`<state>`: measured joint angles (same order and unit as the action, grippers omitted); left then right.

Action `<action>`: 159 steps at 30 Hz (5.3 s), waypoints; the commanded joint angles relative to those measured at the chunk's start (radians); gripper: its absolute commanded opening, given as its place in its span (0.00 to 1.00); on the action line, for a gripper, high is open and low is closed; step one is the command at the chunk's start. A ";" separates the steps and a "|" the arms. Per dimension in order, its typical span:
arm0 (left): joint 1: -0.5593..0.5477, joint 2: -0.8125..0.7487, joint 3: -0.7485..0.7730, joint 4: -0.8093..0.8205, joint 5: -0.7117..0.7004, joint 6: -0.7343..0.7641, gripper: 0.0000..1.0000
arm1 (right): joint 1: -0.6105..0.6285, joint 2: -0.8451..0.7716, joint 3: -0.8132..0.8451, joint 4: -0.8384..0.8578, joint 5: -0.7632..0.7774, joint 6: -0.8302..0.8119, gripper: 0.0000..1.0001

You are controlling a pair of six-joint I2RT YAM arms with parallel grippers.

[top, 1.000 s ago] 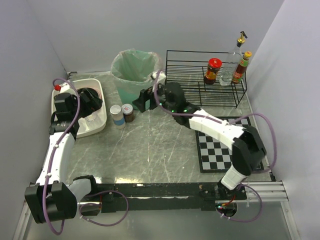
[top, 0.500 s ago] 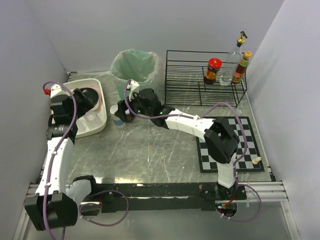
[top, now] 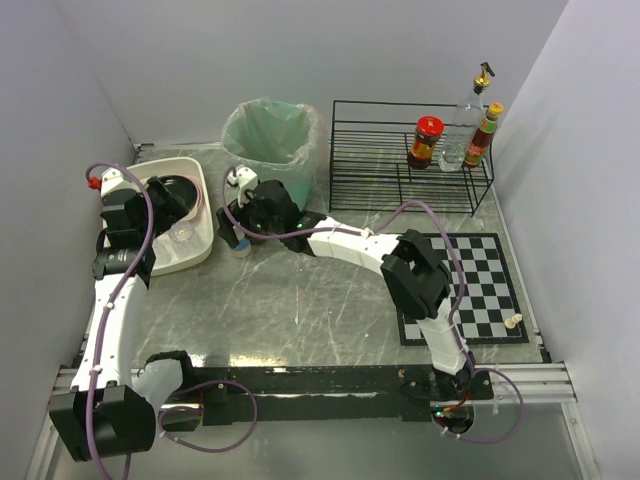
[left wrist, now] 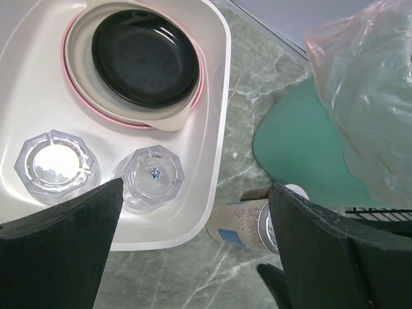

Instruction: Clear the kitchen counter

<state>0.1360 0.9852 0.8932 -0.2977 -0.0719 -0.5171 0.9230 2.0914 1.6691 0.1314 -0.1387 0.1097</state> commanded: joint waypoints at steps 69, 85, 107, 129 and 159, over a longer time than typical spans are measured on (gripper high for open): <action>0.007 -0.003 0.018 0.048 0.086 0.014 0.99 | -0.087 -0.666 -0.480 0.073 0.117 -0.024 0.00; 0.007 0.004 0.016 0.049 0.121 0.015 0.99 | -0.558 -0.647 -0.229 -0.138 0.223 -0.082 0.00; 0.007 0.010 0.015 0.051 0.132 0.025 0.99 | -0.736 -0.194 0.207 -0.251 0.177 -0.071 0.01; 0.007 0.026 0.016 0.052 0.147 0.028 0.99 | -0.736 -0.203 0.176 -0.253 0.168 -0.100 0.83; 0.005 0.035 0.016 0.052 0.152 0.026 0.99 | -0.415 -0.689 -0.445 0.137 -0.131 0.122 1.00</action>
<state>0.1387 1.0130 0.8928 -0.2890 0.0601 -0.5064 0.4995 1.4048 1.3167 0.1207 -0.1303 0.0807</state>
